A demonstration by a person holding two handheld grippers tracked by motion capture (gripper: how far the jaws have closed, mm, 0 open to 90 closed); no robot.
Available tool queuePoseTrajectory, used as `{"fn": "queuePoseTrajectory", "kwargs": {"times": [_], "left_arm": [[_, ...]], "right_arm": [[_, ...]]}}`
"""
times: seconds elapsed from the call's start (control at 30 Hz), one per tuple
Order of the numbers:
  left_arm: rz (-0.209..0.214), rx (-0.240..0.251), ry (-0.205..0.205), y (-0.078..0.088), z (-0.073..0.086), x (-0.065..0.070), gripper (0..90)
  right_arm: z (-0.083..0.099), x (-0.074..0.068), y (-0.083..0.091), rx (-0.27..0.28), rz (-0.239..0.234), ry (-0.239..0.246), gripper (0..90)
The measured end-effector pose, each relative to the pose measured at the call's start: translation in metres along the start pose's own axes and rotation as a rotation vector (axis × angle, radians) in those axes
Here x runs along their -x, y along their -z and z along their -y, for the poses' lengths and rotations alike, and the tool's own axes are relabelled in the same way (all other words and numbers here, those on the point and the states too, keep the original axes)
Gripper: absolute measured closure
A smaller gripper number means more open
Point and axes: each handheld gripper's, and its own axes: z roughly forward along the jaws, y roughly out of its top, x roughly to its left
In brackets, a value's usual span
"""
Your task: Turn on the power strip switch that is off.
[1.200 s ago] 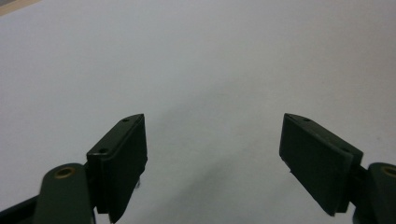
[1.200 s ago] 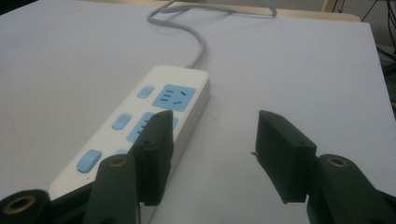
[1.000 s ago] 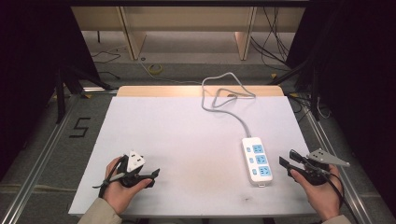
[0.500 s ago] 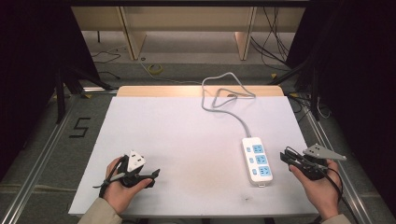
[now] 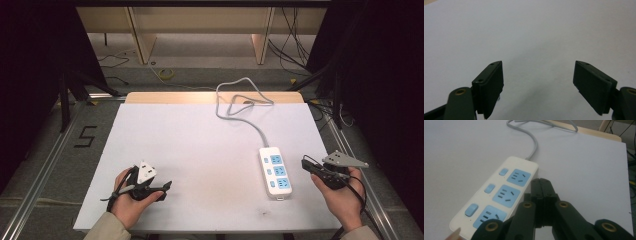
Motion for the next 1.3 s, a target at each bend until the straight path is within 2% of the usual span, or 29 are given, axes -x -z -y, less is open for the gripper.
{"fn": "queuePoseTrajectory", "kwargs": {"times": [1.3], "left_arm": [[0.0,0.0,-0.009,0.001,-0.001,0.001,25.1]], "right_arm": [[-0.035,-0.004,-0.009,-0.186,-0.08,0.051,90.0]]}}
